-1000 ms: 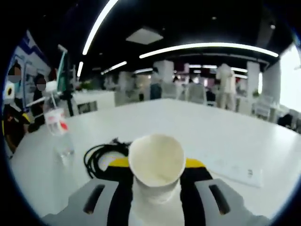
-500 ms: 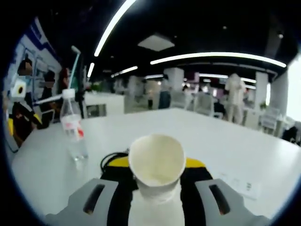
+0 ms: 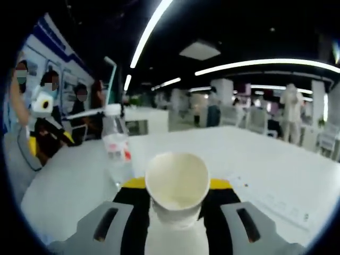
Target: Arrange the tabletop items into an orderly group along one side of the table until the central work area is clear of visible clutter.
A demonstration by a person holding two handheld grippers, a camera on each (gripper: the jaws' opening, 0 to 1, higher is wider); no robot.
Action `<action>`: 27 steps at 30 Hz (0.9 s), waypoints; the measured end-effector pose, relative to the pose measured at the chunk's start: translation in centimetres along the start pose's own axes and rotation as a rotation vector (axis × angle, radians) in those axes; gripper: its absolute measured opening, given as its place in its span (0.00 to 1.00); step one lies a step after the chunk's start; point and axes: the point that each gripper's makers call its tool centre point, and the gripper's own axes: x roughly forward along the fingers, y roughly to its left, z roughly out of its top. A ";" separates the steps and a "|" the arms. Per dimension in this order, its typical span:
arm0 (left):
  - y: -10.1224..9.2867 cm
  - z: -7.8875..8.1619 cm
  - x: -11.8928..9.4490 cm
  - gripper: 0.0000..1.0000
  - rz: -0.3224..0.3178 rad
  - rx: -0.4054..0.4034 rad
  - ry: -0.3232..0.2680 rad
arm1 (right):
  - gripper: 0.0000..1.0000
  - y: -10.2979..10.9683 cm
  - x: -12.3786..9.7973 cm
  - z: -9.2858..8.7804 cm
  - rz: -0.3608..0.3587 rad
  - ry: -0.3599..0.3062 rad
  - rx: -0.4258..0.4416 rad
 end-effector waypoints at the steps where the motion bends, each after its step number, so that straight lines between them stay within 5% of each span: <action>1: 0.0 0.0 0.0 0.89 0.001 -0.003 -0.002 | 0.36 0.4 0.2 0.0 0.016 -0.005 0.006; 27: 0.1 -0.1 0.2 0.88 -0.011 0.007 -0.003 | 0.37 7.6 3.1 -0.1 0.288 -0.020 0.050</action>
